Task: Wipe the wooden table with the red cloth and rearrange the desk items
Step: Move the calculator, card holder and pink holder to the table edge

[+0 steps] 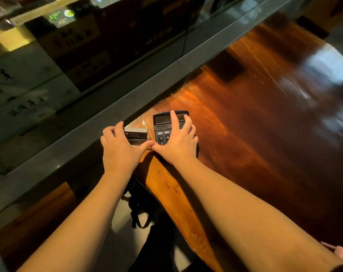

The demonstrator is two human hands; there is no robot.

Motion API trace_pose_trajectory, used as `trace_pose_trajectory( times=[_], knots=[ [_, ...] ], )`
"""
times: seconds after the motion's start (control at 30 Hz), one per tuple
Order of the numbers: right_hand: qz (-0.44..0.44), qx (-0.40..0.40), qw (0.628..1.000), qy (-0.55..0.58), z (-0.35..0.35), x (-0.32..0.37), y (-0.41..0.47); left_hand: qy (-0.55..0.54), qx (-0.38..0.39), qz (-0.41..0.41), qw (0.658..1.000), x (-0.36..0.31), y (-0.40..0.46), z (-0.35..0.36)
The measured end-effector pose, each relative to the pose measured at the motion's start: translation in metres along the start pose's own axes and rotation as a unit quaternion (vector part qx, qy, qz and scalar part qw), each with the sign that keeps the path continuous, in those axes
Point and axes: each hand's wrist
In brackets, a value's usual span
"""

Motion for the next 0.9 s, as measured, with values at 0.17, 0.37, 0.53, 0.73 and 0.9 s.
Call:
trace_pose_trajectory(
  times=[0.17,0.37,0.53,0.73,0.9],
  knots=[
    [-0.007,0.013,0.997,0.069,-0.006,-0.017,-0.012,0.049,-0.024,0.025,0.998,-0.001,-0.009,-0.008],
    [0.042,-0.022,0.992,0.12,-0.033,-0.08,-0.06,0.06,0.007,0.203,0.977,-0.036,-0.036,-0.002],
    [0.102,-0.041,0.986,0.123,-0.052,-0.155,-0.116,0.057,0.156,0.316,0.934,-0.088,-0.081,0.039],
    [0.243,-0.053,0.96,0.132,-0.069,-0.251,-0.186,0.145,0.299,0.39,0.858,-0.141,-0.147,0.099],
    [0.309,-0.116,0.935,0.128,-0.077,-0.308,-0.248,0.191,0.34,0.426,0.816,-0.173,-0.193,0.138]
  ],
)
Point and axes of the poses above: each hand's wrist, its own y-axis towards the middle knuckle, its own z-axis out of the palm, x = y × z, and after that the axes turned 7 degrees about -y, right-handed
